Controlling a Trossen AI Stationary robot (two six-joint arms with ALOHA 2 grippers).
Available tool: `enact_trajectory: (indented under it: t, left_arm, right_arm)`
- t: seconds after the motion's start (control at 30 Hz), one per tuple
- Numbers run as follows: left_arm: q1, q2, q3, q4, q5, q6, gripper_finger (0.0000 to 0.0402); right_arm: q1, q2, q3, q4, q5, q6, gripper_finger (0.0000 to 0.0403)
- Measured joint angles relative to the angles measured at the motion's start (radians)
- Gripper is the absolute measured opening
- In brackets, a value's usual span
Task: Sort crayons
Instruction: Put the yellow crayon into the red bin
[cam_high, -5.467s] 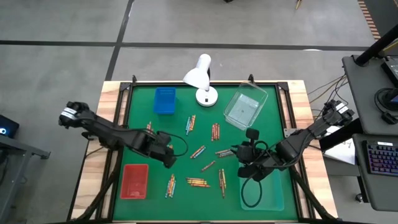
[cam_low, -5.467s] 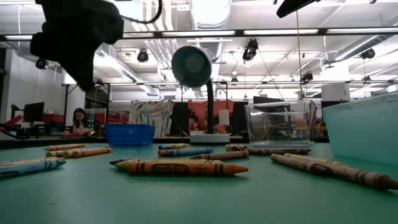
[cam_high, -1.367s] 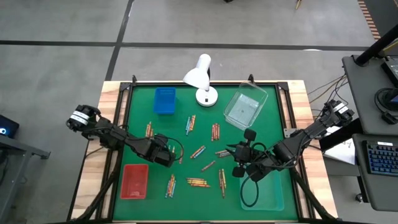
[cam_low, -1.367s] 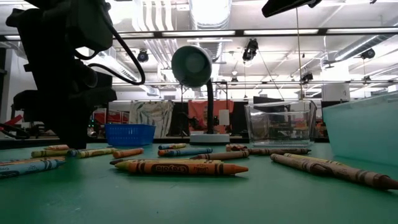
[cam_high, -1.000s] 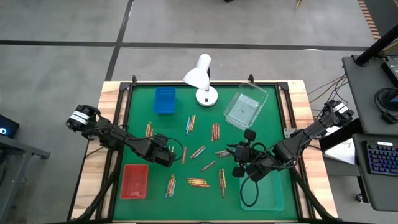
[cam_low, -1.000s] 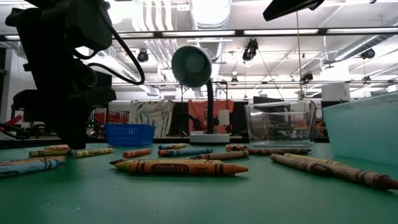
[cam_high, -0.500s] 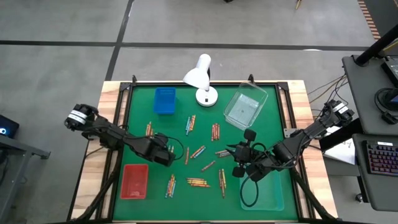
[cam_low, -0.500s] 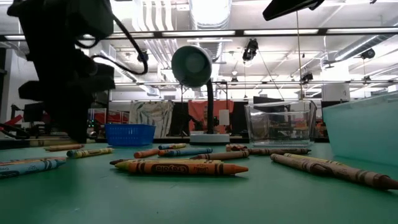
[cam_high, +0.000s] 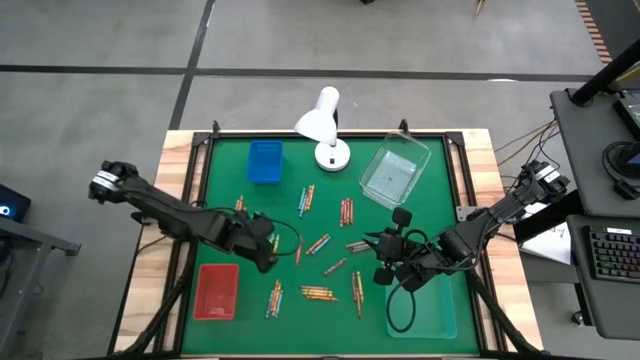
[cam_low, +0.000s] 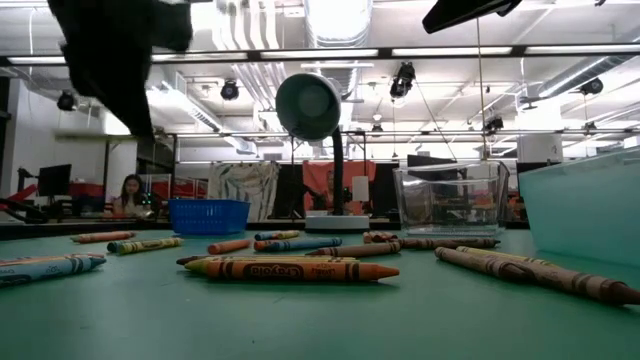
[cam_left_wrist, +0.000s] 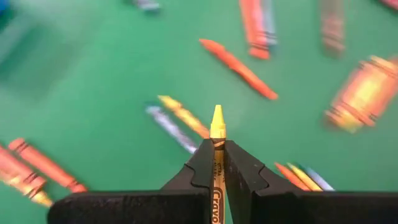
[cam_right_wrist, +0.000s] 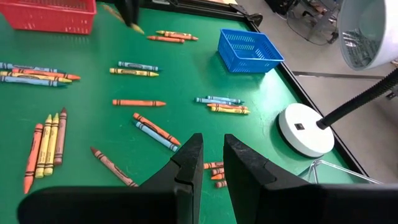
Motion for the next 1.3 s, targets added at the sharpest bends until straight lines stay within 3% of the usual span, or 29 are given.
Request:
enact_trajectory:
  t: [0.13, 0.27, 0.4, 0.57, 0.7, 0.87, 1.13, 1.3]
  left_arm:
    - [-0.082, -0.029, 0.062, -0.022, 0.146, 0.154, 0.0001]
    - [-0.189, -0.047, 0.1, -0.051, 0.301, 0.214, 0.0001]
    - [-0.319, -0.056, 0.103, -0.112, 0.308, 0.308, 0.0001]
    - [-0.455, -0.028, 0.088, -0.196, 0.263, 0.281, 0.0001]
    - [-0.5, 0.009, 0.088, -0.224, 0.191, 0.218, 0.0001]
    - [-0.475, 0.054, 0.087, -0.259, 0.192, -0.066, 0.0001]
    - [-0.477, 0.065, 0.086, -0.32, 0.191, -0.718, 0.0001]
    - [-0.496, 0.072, 0.086, -0.305, 0.11, -1.016, 0.0001]
  right_arm:
    - [0.0, 0.0, 0.0, 0.0, 0.0, 0.0, 0.0054]
    - [0.0, 0.0, 0.0, 0.0, 0.0, 0.0, 0.0054]
    - [0.0, 0.0, 0.0, 0.0, 0.0, 0.0, 0.0054]
    - [0.0, 0.0, 0.0, 0.0, 0.0, 0.0, 0.0054]
    - [0.0, 0.0, 0.0, 0.004, 0.0, 0.0, 0.0054]
    - [0.0, 0.0, -0.001, 0.027, 0.0, 0.0, 0.0054]
    - [0.0, 0.0, -0.005, 0.046, -0.001, -0.001, 0.0054]
    - [0.0, 0.0, -0.006, 0.047, -0.001, -0.001, 0.0054]
